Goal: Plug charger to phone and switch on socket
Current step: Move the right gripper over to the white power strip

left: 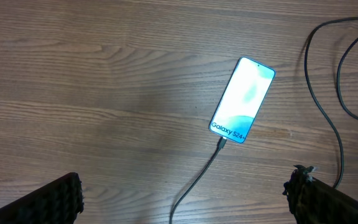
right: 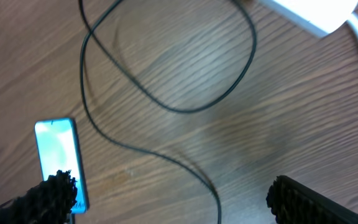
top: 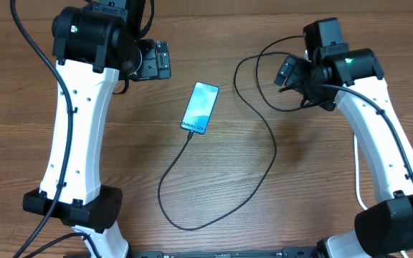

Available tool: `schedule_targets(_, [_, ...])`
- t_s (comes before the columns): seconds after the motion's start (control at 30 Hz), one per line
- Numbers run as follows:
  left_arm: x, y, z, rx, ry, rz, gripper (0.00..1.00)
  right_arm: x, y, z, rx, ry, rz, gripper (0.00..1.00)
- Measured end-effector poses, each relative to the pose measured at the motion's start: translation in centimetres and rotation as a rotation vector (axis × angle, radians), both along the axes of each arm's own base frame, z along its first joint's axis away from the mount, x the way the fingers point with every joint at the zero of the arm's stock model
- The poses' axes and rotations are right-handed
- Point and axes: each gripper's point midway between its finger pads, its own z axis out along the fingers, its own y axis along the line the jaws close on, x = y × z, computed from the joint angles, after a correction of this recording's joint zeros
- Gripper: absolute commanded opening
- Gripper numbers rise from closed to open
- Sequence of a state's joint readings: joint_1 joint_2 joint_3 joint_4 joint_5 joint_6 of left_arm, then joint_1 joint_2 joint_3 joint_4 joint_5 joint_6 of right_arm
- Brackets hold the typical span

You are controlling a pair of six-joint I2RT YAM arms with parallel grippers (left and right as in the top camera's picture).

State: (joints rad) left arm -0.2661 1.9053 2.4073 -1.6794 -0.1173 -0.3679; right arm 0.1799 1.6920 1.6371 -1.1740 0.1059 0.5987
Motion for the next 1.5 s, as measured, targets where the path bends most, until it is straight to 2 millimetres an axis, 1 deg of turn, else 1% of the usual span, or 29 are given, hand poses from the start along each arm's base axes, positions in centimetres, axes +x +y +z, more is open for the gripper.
schedule_targets(0.3, [0.0, 0.0, 0.0, 0.000, 0.000, 0.000, 1.00, 0.4, -3.8, 0.1, -0.022, -0.006, -0.098, 1.00])
schedule_targets(0.4, [0.0, 0.0, 0.0, 0.000, 0.000, 0.000, 1.00, 0.5, -5.7, 0.1, -0.023, -0.008, -0.145, 1.00])
schedule_targets(0.5, [0.0, 0.0, 0.0, 0.000, 0.000, 0.000, 1.00, 0.5, -8.0, 0.0, -0.022, -0.007, -0.204, 1.00])
schedule_targets(0.57, [0.0, 0.0, 0.0, 0.000, 0.000, 0.000, 1.00, 0.4, -9.3, 0.0, -0.022, -0.003, -0.236, 1.00])
schedule_targets(0.63, [0.0, 0.0, 0.0, 0.000, 0.000, 0.000, 1.00, 0.1, -10.0, -0.2, -0.023, 0.009, -0.255, 1.00])
schedule_targets(0.83, [0.0, 0.0, 0.0, 0.000, 0.000, 0.000, 1.00, 0.1, -10.3, -0.9, -0.021, 0.032, -0.270, 1.00])
schedule_targets(1.1, [0.0, 0.0, 0.0, 0.000, 0.000, 0.000, 1.00, 0.9, -10.6, -0.7, -0.020, -0.006, -0.303, 1.00])
schedule_targets(1.37, [0.0, 0.0, 0.0, 0.000, 0.000, 0.000, 1.00, 1.7, -11.8, -0.6, -0.076, -0.040, -0.337, 1.00])
schedule_targets(1.5, [0.0, 0.0, 0.0, 0.000, 0.000, 0.000, 1.00, 2.4, -12.4, -1.3, -0.092, -0.039, -0.344, 1.00])
